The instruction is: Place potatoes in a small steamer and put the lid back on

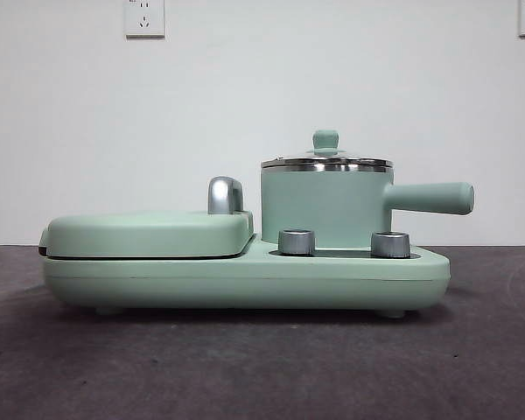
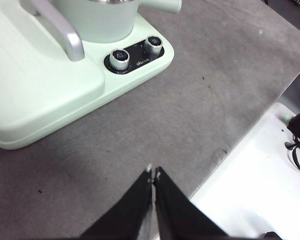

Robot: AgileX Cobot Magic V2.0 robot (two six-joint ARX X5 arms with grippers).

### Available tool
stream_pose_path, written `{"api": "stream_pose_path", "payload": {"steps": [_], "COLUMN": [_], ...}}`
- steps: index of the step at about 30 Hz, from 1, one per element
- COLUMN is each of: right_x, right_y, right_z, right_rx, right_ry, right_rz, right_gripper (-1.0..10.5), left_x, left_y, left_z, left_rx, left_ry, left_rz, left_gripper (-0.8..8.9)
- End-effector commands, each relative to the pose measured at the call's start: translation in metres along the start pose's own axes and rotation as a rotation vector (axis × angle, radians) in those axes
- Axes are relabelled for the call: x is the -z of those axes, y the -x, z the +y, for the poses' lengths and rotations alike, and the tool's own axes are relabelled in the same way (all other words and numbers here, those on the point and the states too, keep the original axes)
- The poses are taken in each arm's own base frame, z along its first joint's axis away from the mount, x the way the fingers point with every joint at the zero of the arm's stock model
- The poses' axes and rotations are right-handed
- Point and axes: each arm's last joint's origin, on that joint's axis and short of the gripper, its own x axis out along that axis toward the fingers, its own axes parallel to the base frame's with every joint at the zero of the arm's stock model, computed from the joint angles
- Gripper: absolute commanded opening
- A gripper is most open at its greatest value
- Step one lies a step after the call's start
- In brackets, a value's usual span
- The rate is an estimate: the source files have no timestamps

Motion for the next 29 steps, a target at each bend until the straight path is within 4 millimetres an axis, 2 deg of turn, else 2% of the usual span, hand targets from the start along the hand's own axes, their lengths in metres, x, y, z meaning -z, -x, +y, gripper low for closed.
{"api": "stream_pose_path", "payload": {"steps": [1, 14, 20, 24, 29], "right_x": [-0.002, -0.002, -0.002, -0.002, -0.002], "right_y": [0.001, 0.001, 0.001, 0.001, 0.001], "right_z": [0.001, 0.001, 0.001, 0.001, 0.001], "right_rx": [-0.01, -0.01, -0.01, -0.01, -0.01], "right_ry": [0.015, 0.015, 0.015, 0.015, 0.015], "right_rz": [-0.014, -0.014, -0.014, -0.014, -0.014], "right_gripper": [0.2, 0.2, 0.2, 0.2, 0.2], "left_x": [-0.003, -0.003, 0.002, 0.015, 0.044], "left_y": [0.001, 0.001, 0.014, 0.008, -0.014], "left_z": [-0.001, -0.001, 0.002, 0.014, 0.04], "left_rx": [0.003, 0.003, -0.068, -0.166, -0.335], "left_ry": [-0.006, -0.006, -0.083, -0.054, -0.021], "left_rz": [-0.016, -0.018, -0.121, -0.241, -0.423], "left_gripper": [0.06, 0.06, 0.07, 0.07, 0.07]}}
